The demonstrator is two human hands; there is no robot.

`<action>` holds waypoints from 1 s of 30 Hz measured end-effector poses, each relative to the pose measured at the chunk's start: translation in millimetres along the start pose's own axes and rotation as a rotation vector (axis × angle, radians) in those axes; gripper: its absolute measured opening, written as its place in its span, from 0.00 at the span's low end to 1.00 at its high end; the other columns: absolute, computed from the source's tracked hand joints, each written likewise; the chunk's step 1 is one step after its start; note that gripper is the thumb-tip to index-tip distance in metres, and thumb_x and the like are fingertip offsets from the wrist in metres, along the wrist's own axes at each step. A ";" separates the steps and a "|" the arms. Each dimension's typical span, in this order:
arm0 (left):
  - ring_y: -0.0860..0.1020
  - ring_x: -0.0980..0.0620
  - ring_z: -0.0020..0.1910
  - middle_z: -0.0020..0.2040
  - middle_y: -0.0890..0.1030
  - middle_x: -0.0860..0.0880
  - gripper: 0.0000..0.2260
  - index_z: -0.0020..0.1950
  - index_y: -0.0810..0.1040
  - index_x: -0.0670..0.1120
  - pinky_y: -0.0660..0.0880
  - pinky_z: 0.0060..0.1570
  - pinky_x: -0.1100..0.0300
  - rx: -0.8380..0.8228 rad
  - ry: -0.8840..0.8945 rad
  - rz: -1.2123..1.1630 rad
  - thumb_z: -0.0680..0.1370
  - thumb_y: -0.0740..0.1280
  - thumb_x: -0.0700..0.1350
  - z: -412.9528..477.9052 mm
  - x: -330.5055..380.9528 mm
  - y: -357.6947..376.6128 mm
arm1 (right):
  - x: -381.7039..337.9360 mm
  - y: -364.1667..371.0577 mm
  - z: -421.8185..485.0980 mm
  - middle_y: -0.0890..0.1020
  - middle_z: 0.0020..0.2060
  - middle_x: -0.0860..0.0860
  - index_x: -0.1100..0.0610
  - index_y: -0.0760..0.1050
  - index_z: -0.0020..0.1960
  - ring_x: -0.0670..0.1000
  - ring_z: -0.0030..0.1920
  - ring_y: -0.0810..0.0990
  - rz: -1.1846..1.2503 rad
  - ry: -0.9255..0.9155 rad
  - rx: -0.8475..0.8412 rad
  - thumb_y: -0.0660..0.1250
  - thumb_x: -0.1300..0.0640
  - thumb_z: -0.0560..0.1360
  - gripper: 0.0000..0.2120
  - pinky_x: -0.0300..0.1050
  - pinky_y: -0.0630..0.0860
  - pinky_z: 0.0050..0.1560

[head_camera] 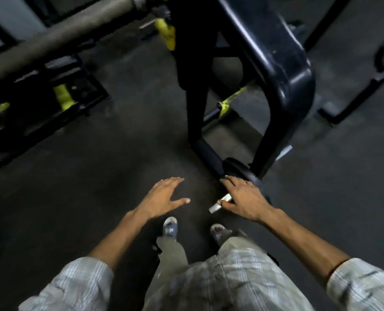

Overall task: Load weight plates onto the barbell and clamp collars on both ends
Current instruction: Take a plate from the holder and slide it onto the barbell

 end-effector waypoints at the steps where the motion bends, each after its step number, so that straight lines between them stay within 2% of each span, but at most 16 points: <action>1: 0.64 0.51 0.79 0.79 0.68 0.50 0.41 0.80 0.63 0.49 0.58 0.78 0.53 -0.043 0.056 0.022 0.74 0.62 0.72 15.2 -1.6 -0.4 | 3.7 6.0 -5.1 0.63 0.81 0.54 0.52 0.60 0.82 0.57 0.80 0.65 0.035 0.071 0.024 0.62 0.35 0.80 0.37 0.54 0.64 0.77; 3: 0.65 0.51 0.78 0.79 0.69 0.50 0.37 0.80 0.64 0.49 0.60 0.77 0.54 -0.124 0.170 0.073 0.77 0.66 0.67 43.2 -4.4 3.6 | 8.0 20.0 -15.4 0.65 0.80 0.53 0.52 0.60 0.82 0.57 0.78 0.66 0.103 0.205 0.063 0.62 0.36 0.80 0.36 0.55 0.65 0.76; 7: 0.66 0.51 0.77 0.78 0.69 0.50 0.36 0.80 0.65 0.49 0.62 0.76 0.57 -0.283 0.333 0.153 0.77 0.68 0.65 88.2 -7.0 19.9 | 10.1 65.3 -32.1 0.68 0.78 0.54 0.52 0.60 0.81 0.58 0.76 0.69 0.232 0.464 0.112 0.63 0.36 0.80 0.35 0.55 0.68 0.73; 12: 0.66 0.50 0.77 0.79 0.67 0.48 0.37 0.80 0.64 0.48 0.62 0.76 0.56 -0.402 0.411 0.208 0.77 0.69 0.63 142.8 -1.4 50.0 | 15.3 118.5 -28.0 0.67 0.78 0.56 0.53 0.59 0.81 0.60 0.74 0.71 0.418 0.716 0.174 0.64 0.37 0.80 0.36 0.56 0.70 0.71; 17: 0.59 0.50 0.81 0.83 0.59 0.47 0.42 0.83 0.57 0.47 0.57 0.79 0.57 -0.382 0.420 0.126 0.77 0.71 0.61 197.6 5.4 92.7 | 37.6 163.0 -0.6 0.52 0.85 0.56 0.56 0.48 0.85 0.59 0.82 0.60 0.523 0.816 0.260 0.64 0.39 0.81 0.43 0.58 0.65 0.77; 20: 0.54 0.52 0.83 0.84 0.54 0.48 0.46 0.84 0.51 0.48 0.54 0.81 0.55 -0.299 0.406 0.040 0.75 0.73 0.61 214.7 13.5 106.7 | 48.0 167.0 13.6 0.48 0.85 0.55 0.58 0.45 0.85 0.59 0.83 0.56 0.556 0.845 0.374 0.67 0.41 0.80 0.46 0.58 0.62 0.78; 23: 0.47 0.52 0.83 0.85 0.47 0.46 0.50 0.84 0.44 0.46 0.50 0.82 0.55 -0.330 0.456 0.019 0.76 0.73 0.60 222.7 14.3 152.9 | 49.9 194.0 34.0 0.46 0.85 0.55 0.58 0.44 0.85 0.58 0.84 0.55 0.616 0.863 0.497 0.70 0.45 0.79 0.48 0.57 0.64 0.78; 25: 0.43 0.51 0.83 0.84 0.42 0.46 0.51 0.84 0.39 0.45 0.47 0.82 0.54 -0.316 0.470 0.010 0.77 0.72 0.59 214.7 14.5 168.5 | 40.9 205.7 40.2 0.50 0.85 0.55 0.57 0.46 0.85 0.58 0.83 0.56 0.626 0.903 0.594 0.73 0.48 0.77 0.48 0.58 0.68 0.76; 26: 0.44 0.51 0.83 0.85 0.42 0.45 0.51 0.84 0.39 0.44 0.48 0.82 0.53 -0.292 0.478 0.003 0.77 0.72 0.59 215.6 12.2 173.8 | 37.7 210.5 42.3 0.53 0.84 0.56 0.57 0.49 0.85 0.59 0.82 0.58 0.616 0.926 0.644 0.73 0.50 0.77 0.47 0.59 0.70 0.74; 28: 0.50 0.48 0.83 0.84 0.49 0.43 0.48 0.84 0.46 0.44 0.53 0.82 0.51 -0.239 0.501 -0.007 0.76 0.73 0.56 226.7 7.3 172.6 | 40.6 215.1 43.8 0.62 0.79 0.56 0.57 0.56 0.82 0.59 0.78 0.66 0.569 0.961 0.750 0.75 0.53 0.75 0.42 0.59 0.75 0.69; 30: 0.58 0.46 0.81 0.82 0.57 0.42 0.44 0.82 0.54 0.43 0.57 0.80 0.51 -0.212 0.539 0.018 0.75 0.75 0.54 239.1 4.5 164.9 | 47.2 209.5 43.1 0.70 0.69 0.55 0.58 0.64 0.76 0.59 0.68 0.73 0.475 0.994 0.820 0.75 0.55 0.74 0.35 0.60 0.78 0.63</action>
Point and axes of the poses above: each hand's wrist, its own z-axis towards the middle knuckle, its own y-axis out of the palm, x = y × z, the point moved 5 cm from there along z, towards the middle knuckle
